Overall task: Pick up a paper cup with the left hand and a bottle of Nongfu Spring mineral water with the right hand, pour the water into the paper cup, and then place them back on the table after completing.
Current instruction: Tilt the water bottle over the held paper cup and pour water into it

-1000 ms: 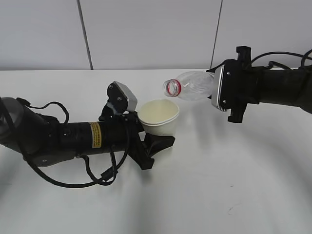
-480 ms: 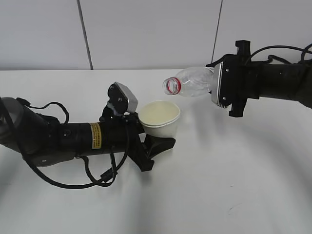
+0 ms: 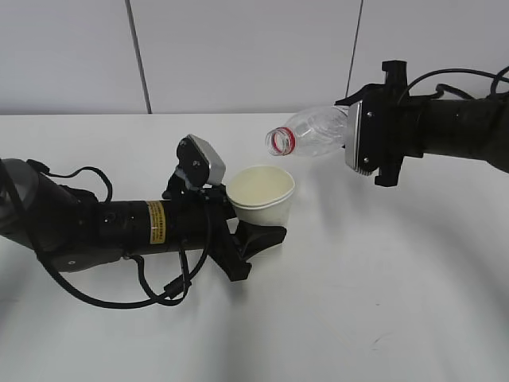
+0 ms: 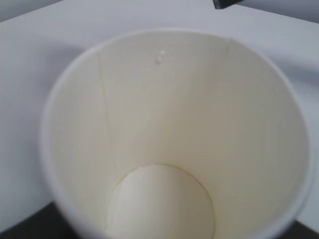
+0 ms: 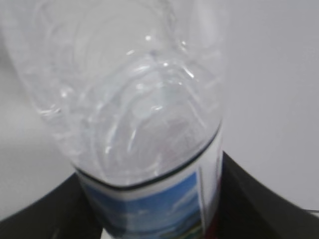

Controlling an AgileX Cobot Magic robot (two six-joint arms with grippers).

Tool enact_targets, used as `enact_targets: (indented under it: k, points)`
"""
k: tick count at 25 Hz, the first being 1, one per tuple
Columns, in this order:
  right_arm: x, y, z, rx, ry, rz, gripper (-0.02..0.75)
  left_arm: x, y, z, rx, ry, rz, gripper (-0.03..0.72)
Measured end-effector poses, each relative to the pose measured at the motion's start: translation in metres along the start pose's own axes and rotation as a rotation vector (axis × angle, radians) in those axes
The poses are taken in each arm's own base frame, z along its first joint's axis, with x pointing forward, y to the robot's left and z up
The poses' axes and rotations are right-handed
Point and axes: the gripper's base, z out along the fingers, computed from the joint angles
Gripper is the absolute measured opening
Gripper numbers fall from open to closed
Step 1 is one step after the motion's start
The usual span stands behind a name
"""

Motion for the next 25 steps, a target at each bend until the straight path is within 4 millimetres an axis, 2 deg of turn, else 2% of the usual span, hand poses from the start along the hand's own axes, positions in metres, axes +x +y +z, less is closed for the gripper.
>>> enact_targets:
  k: [6, 25]
  points:
    - [0.0001, -0.0055, 0.0009, 0.014, 0.002, -0.036, 0.416, 0.0001, -0.0001, 0.0000, 0.001, 0.001, 0.001, 0.409]
    - [0.0004, -0.0052, 0.0009, 0.011, 0.005, -0.123, 0.414, 0.0002, -0.0003, 0.0000, 0.004, 0.002, 0.003, 0.409]
